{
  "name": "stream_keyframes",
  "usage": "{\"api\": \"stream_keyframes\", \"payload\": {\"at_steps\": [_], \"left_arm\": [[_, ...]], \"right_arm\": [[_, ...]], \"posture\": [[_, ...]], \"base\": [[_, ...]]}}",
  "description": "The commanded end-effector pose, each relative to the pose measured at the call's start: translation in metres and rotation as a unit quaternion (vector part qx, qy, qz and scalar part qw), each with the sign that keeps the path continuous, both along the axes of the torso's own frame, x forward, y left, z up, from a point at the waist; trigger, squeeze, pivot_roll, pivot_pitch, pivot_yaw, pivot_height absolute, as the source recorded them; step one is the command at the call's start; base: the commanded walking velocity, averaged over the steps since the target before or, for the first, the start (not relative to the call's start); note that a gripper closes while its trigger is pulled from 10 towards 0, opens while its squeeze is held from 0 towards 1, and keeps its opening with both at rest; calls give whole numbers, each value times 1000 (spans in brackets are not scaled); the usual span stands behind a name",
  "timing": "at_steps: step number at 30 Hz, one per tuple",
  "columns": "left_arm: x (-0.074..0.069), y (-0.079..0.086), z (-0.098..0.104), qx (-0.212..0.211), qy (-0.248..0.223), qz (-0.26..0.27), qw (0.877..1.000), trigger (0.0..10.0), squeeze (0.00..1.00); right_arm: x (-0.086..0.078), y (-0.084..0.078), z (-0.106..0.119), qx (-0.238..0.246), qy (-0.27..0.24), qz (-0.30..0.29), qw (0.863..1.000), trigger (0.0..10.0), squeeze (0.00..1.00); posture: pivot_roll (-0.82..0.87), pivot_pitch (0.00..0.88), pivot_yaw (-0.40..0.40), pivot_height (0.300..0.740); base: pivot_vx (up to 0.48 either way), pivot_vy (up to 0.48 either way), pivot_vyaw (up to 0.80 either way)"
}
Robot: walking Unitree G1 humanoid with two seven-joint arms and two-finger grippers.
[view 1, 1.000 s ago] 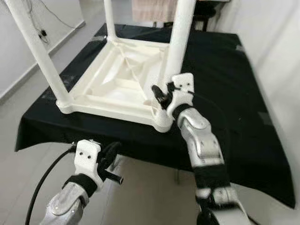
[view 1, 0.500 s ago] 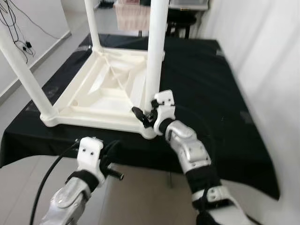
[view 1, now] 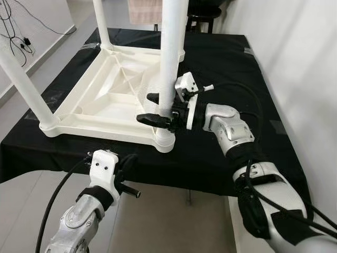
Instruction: Building children table
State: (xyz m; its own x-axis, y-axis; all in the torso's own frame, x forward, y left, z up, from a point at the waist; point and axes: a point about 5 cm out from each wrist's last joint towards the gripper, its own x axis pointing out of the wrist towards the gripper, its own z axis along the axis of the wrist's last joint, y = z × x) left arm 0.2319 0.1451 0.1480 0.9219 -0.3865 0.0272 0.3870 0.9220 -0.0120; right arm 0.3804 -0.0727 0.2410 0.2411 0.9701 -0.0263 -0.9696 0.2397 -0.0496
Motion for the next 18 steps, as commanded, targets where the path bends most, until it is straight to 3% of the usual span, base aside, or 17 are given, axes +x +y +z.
{"api": "stream_keyframes", "payload": {"at_steps": [1,2,3,4,11,12,13,17,18], "left_arm": [[-4,-1,0,1,1,1,1000,10000,0],[-5,0,0,1,2,1,1000,10000,0],[-5,0,0,1,2,1,1000,10000,0],[-6,0,0,0,3,1,1000,10000,0],[-8,1,0,0,6,2,1000,10000,0],[-8,1,0,-1,6,2,1000,10000,0],[-8,1,0,-2,7,0,1000,10000,0],[-8,1,0,-2,7,0,1000,10000,0],[-9,2,0,-2,8,0,1000,10000,0]], "right_arm": [[1,2,-2,-11,12,13,1000,7373,0],[2,0,-4,-13,20,8,1000,1490,0],[2,0,-4,-13,20,8,1000,1490,0],[3,-2,-5,-13,25,3,1000,0,0],[7,-13,-5,10,31,-32,999,0,0],[8,-21,-9,14,30,-46,998,0,0],[8,-41,-20,16,27,-98,995,0,0],[9,-48,-24,15,25,-115,993,0,0],[9,-52,-33,7,24,-168,985,0,0]], "posture": [[102,157,-66,740],[104,158,-66,740],[104,158,-66,740],[109,166,-67,740],[102,174,-61,740],[100,176,-59,740],[86,184,-58,740],[79,187,-59,740],[68,191,-61,740]], "base": [[0,0,0],[0,0,0],[0,0,0],[0,0,0],[0,0,0],[0,0,0],[0,0,0],[0,0,0],[0,0,0]]}}
